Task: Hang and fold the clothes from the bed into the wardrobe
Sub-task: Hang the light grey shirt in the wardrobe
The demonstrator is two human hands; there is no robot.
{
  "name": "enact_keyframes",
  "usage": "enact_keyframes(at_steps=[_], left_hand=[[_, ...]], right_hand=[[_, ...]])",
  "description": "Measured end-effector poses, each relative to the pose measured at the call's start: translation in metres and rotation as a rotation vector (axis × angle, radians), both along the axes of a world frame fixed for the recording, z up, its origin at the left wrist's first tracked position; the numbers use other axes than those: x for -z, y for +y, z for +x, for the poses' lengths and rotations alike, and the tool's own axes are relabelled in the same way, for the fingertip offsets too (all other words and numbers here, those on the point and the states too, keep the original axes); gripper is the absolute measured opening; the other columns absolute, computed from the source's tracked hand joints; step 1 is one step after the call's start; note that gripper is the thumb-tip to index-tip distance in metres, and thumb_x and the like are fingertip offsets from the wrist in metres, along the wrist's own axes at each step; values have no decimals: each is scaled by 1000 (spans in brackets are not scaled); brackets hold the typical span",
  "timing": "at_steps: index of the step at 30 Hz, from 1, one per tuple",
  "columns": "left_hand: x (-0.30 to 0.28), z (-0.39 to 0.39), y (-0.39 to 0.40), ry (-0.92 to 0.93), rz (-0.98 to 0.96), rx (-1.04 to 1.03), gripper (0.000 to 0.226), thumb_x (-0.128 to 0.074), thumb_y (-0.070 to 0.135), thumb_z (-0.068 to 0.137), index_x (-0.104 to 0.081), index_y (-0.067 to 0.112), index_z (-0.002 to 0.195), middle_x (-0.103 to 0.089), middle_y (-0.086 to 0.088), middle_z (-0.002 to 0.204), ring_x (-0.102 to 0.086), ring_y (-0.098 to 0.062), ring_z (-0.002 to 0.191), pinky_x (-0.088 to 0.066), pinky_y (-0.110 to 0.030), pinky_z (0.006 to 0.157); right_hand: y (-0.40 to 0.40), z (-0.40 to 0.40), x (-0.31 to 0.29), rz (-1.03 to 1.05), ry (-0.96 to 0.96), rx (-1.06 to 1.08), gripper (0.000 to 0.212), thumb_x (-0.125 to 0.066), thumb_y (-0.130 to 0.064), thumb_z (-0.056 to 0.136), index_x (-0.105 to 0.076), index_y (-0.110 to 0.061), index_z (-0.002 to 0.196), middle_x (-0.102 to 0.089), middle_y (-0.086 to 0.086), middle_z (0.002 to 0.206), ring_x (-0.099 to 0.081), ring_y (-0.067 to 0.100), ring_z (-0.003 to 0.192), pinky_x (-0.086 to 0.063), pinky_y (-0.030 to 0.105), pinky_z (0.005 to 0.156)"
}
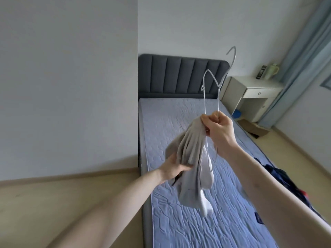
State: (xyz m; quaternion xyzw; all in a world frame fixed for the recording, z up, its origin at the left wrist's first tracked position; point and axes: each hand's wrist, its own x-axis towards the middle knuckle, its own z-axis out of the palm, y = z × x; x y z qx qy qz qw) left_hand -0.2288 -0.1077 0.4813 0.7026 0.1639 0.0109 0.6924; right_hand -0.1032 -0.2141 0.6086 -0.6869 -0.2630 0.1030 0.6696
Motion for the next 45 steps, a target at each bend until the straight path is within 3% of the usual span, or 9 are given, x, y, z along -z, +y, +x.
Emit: enact_keyframes(at_steps=[3, 8, 12, 21, 25, 29, 33, 38, 45], left_hand=[[2, 5, 11, 3, 360, -15, 14, -68, 34, 99, -73, 21, 101, -62, 22, 76, -58, 3, 73, -43, -13, 65], [-10, -12, 62, -150, 633, -340, 42, -62, 31, 103, -54, 21, 62, -50, 6, 54, -42, -2, 54, -33, -35, 58], [-54, -15, 76, -259, 679, -307, 43, -54, 31, 106, -46, 17, 66, -39, 5, 57, -35, -12, 57, -30, -37, 57], [-179, -19, 63, -358, 654, -88, 48, -48, 30, 108, -34, 4, 71, -23, 6, 63, -21, -9, 56, -22, -26, 53], [-207, -21, 60, -365, 694, -38, 47, -48, 31, 109, -30, 13, 69, -22, 10, 61, -18, -8, 54, -19, -21, 47], [-224, -25, 64, -360, 694, -30, 50, -49, 34, 108, -34, 3, 71, -22, -1, 66, -16, -18, 60, -18, -26, 52], [-231, -35, 68, -343, 680, -15, 48, -50, 34, 107, -41, 22, 62, -26, -2, 68, -20, -24, 67, -18, -35, 61], [-231, -53, 105, -270, 893, -111, 49, -49, 39, 105, -27, 21, 65, -23, 11, 59, -21, -12, 55, -20, -24, 50], [-161, -84, 202, 113, 1273, -452, 48, -48, 44, 103, -42, 7, 72, -48, -4, 58, -49, -28, 62, -38, -37, 60]], right_hand=[[-22, 14, 1, -53, -41, 92, 51, -71, -12, 94, -38, -27, 58, -50, 4, 65, -56, 15, 58, -53, 30, 56], [-73, 44, 18, -162, -71, 322, 34, -72, -17, 94, -45, -16, 74, -63, -1, 59, -64, 17, 49, -48, 34, 54], [-81, 45, 42, -214, -59, 376, 35, -73, -21, 92, -44, -16, 72, -62, 0, 53, -63, 11, 45, -51, 32, 56], [-77, 26, 101, -190, 183, 144, 25, -72, -7, 93, -50, -6, 82, -80, 5, 89, -78, 19, 87, -64, 30, 67], [-64, -16, 155, -307, 247, 42, 47, -93, -37, 69, -50, -20, 77, -80, -4, 99, -77, 12, 85, -62, 39, 75], [-32, -59, 200, -406, 336, -85, 78, -93, -65, 46, -54, -21, 97, -69, -15, 115, -67, 2, 105, -57, 29, 76], [6, -85, 219, -432, 355, -158, 67, -87, -45, 58, -52, -12, 104, -69, -5, 90, -65, -2, 72, -54, 23, 63], [23, -70, 197, -376, 296, -80, 41, -91, -35, 71, -58, -14, 82, -67, -4, 77, -63, 15, 65, -49, 27, 52], [-18, -13, 86, -234, 60, 92, 55, -87, -25, 81, -36, -24, 61, -48, -6, 57, -39, 13, 54, -34, 25, 49]])
